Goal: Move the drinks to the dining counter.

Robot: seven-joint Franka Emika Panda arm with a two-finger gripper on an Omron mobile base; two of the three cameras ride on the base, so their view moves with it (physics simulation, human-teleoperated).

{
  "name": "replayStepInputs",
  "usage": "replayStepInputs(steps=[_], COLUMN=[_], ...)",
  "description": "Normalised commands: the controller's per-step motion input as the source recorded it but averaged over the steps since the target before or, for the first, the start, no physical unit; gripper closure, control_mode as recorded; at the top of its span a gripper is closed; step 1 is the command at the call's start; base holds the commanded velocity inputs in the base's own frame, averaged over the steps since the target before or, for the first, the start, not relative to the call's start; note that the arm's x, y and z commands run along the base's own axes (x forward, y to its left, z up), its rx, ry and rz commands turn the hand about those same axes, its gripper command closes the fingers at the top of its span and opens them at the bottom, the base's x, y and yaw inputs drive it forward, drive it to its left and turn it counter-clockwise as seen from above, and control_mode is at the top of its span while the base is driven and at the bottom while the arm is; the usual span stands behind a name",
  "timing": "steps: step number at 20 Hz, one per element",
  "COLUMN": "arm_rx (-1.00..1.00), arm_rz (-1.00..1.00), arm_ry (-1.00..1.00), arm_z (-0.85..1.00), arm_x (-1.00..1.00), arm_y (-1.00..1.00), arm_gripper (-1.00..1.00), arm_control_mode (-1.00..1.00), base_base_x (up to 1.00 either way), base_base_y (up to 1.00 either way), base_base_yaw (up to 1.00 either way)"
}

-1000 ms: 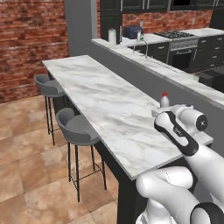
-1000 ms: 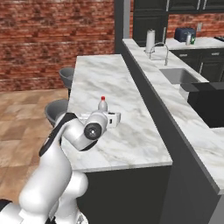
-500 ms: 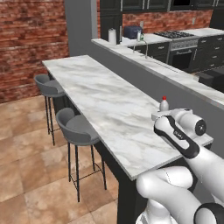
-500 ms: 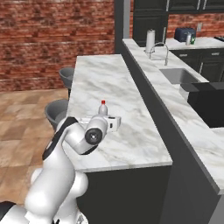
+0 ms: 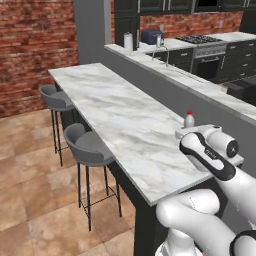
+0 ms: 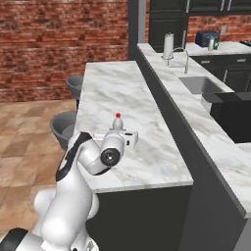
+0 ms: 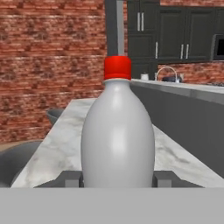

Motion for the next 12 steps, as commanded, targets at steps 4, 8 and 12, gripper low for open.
replayStepInputs(steps=[4, 8, 12], arm_rx=[0.0, 0.0, 0.0], arm_rz=[0.0, 0.0, 0.0], arm_ry=[-0.07, -0.09, -0.1], arm_z=[-0.15, -0.11, -0.14], arm_x=[0.01, 0.0, 0.0], arm_y=[0.0, 0.0, 0.0], arm_gripper=[1.0, 1.0, 1.0], arm_control_mode=[-1.0, -1.0, -1.0], base_base_x=[0.0, 0.0, 0.0], base_base_y=[0.0, 0.0, 0.0], base_base_yaw=[0.0, 0.0, 0.0])
